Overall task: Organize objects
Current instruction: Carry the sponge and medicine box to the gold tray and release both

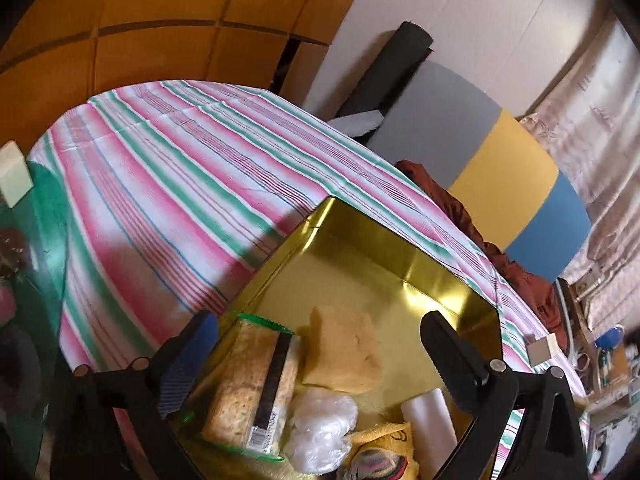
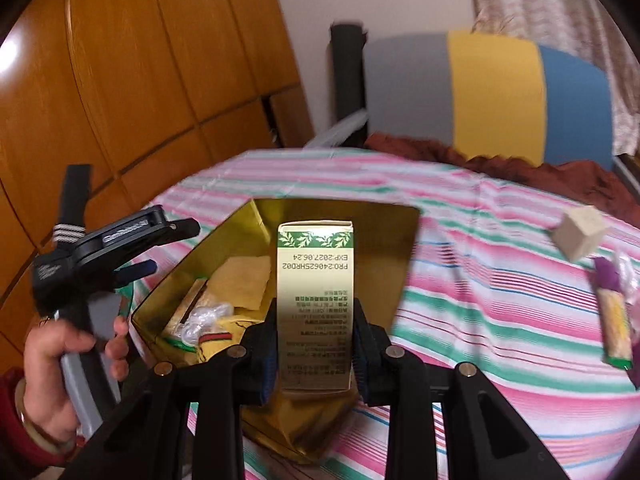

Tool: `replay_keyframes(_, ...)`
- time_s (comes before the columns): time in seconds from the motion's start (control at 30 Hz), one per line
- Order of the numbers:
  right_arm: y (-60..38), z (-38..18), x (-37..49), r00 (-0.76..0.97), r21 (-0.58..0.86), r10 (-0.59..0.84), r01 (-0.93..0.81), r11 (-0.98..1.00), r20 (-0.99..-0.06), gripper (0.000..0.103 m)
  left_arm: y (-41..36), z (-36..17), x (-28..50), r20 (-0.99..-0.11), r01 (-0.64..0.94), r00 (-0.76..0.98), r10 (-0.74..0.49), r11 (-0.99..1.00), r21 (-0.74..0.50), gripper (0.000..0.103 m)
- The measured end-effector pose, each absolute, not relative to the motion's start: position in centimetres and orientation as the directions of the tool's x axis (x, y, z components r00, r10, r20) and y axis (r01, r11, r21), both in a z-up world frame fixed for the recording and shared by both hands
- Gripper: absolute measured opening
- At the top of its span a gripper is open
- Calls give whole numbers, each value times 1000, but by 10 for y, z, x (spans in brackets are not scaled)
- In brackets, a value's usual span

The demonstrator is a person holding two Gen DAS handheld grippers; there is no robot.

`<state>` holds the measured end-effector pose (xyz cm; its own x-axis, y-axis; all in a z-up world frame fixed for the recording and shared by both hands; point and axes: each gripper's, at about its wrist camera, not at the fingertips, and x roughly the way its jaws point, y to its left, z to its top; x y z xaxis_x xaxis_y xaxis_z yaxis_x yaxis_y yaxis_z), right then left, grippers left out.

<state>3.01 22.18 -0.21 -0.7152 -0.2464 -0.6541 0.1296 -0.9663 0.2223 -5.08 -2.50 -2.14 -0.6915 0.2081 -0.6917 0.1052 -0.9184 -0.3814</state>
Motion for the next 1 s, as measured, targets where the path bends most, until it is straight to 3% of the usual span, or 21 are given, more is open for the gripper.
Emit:
replay_keyframes(0.53, 208, -56, -107, -457, 376, -337, 6, -927, -823, 30, -28, -20, -48, -694, 139, -691, 199, -907, -398, 102)
replay_keyframes(0.6, 205, -61, -109, -438, 394, -355, 0, -919, -826, 31, -28, -18, -48, -692, 139, -695, 195, -908, -395, 103)
replay_keyframes(0.77, 203, -58, -103, -441, 391, -346, -13, -920, -828, 48, -30, -15, -46, -683, 140, -705, 190, -907, -397, 102)
replay_keyframes(1.0, 222, -25, -77, -563, 417, -344, -2, -909, -752, 48, -21, -16, -43, -686, 119, -695, 216, -907, -405, 103)
